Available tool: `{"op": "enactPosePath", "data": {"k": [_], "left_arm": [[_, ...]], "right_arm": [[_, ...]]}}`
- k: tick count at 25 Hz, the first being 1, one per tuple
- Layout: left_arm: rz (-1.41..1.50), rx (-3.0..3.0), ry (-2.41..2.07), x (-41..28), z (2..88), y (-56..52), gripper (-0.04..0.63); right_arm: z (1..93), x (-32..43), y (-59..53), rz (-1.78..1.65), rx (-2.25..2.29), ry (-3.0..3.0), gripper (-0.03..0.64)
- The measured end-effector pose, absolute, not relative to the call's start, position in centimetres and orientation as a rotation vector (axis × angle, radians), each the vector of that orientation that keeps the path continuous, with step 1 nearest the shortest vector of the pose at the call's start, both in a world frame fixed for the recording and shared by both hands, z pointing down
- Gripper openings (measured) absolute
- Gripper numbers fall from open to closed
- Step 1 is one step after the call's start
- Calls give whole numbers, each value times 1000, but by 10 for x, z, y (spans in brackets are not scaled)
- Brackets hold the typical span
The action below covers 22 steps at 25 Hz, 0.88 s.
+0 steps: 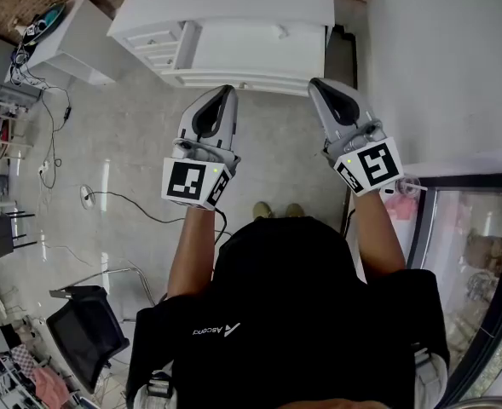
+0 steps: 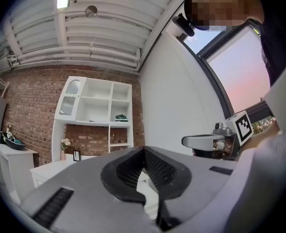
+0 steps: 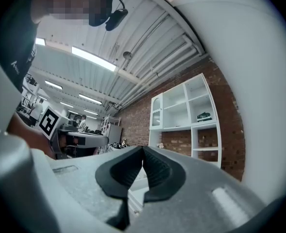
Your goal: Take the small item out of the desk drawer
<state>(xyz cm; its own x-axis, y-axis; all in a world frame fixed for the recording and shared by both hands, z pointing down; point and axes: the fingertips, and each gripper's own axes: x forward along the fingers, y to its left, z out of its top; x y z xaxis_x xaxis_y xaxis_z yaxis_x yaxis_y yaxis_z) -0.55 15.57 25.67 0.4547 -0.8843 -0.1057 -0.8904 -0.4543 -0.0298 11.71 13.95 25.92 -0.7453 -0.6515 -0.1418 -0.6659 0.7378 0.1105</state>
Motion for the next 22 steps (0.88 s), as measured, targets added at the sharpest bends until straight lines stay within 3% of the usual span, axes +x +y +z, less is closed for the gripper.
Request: {"op": "enactPosePath", "data": {"k": [12,22], "left_arm": [[94,-2568,1663,8,263,139,-2],[90,-2524,1753,3,277,109,-2]], "right_arm": [[274,139,109,206,-1127,2875,159],[299,150,72,204,-1142,2936,176]]}}
